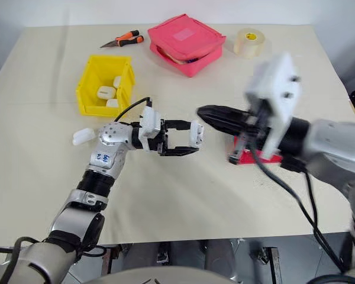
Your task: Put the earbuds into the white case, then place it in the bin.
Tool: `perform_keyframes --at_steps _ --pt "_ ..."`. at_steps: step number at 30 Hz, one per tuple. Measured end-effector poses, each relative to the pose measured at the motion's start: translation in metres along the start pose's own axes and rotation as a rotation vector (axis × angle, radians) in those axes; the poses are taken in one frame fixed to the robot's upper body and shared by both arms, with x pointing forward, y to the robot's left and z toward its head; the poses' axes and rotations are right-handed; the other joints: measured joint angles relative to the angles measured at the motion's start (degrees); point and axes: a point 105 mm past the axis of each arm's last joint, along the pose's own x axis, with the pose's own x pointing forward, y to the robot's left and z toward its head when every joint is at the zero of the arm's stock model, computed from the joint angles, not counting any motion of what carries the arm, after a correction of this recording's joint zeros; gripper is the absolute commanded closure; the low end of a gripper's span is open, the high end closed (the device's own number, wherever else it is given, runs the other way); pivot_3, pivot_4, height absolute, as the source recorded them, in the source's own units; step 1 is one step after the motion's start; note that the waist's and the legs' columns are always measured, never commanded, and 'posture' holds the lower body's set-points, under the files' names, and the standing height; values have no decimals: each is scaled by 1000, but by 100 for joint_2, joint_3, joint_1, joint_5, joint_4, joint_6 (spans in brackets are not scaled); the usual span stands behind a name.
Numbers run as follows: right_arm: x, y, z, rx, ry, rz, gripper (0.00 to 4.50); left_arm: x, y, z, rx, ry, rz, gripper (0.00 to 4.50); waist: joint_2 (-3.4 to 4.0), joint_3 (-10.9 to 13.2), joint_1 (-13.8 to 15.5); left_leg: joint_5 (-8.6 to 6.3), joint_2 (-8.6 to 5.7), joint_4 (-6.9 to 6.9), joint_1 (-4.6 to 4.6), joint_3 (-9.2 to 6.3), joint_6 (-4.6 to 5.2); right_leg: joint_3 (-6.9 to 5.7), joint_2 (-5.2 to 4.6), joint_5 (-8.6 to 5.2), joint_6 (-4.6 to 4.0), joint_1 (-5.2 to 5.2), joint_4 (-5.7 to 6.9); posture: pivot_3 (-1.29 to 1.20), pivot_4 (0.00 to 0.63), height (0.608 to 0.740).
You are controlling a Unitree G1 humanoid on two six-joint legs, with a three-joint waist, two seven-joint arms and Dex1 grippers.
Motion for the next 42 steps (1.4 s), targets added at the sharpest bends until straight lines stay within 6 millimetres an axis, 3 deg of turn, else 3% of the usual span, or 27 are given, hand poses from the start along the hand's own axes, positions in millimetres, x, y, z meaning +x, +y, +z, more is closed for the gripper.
perform_keyframes --at_steps 3,8,13,17,19,23,26,29,34,38,42 --pt "17 -2 -11 23 55 11 4474 3 2 0 26 16 2 1723 0 0 44 -1 -6 1 -10 2 1 -3 -3 0 1 -5 -3 0 150 740" --pt "19 -17 -37 18 154 -38 4474 1 5 1 34 2 21 1723 0 0 55 -2 -8 2 -18 2 4 -7 -3 5 9 -4 -13 0 150 740" --pt "-13 -48 -53 -26 229 -163 4474 -13 9 12 22 -44 85 1723 0 0 39 -2 -5 0 -15 4 4 -5 -2 6 12 -5 -14 0 150 740" --pt "-45 -68 -83 29 349 -256 4474 -30 16 38 59 -124 159 1723 -9 4 40 -1 -4 6 -10 8 5 1 -2 10 18 1 -12 0 150 740" --pt "-53 -72 -78 38 313 -272 4474 -35 17 43 59 -145 193 1723 -9 4 41 -1 -4 5 -3 7 5 1 -1 10 18 7 -13 0 150 740" --pt "-70 -75 -48 57 98 -290 4474 -50 31 42 12 -165 356 1723 -10 4 47 -1 -2 5 1 -1 4 -3 2 10 18 17 -16 0 150 740" --pt "-89 -55 -70 149 69 -206 3932 -83 59 42 -6 -154 628 1723 -13 4 94 -1 -5 4 0 -11 5 -13 -1 12 22 31 -32 0 150 740" --pt "-107 -46 -92 213 96 -175 3002 -116 77 40 -26 -116 835 1723 -13 4 67 -4 -12 5 3 -2 13 -3 -4 20 37 34 -38 0 150 740" --pt "-122 -60 -88 167 66 -211 1276 -158 94 31 -79 18 1073 1723 -13 4 34 2 -7 2 17 5 11 6 4 24 43 35 -33 0 150 740" --pt "-117 -70 -84 139 48 -207 18 -182 100 16 -105 151 1173 1723 -13 4 33 3 -8 0 19 14 9 10 4 24 43 33 -33 0 150 740" --pt "-105 -73 -81 123 39 -177 0 -193 102 0 -177 226 1207 448 -13 4 64 3 -9 -5 13 13 9 5 4 24 43 31 -39 0 150 740"
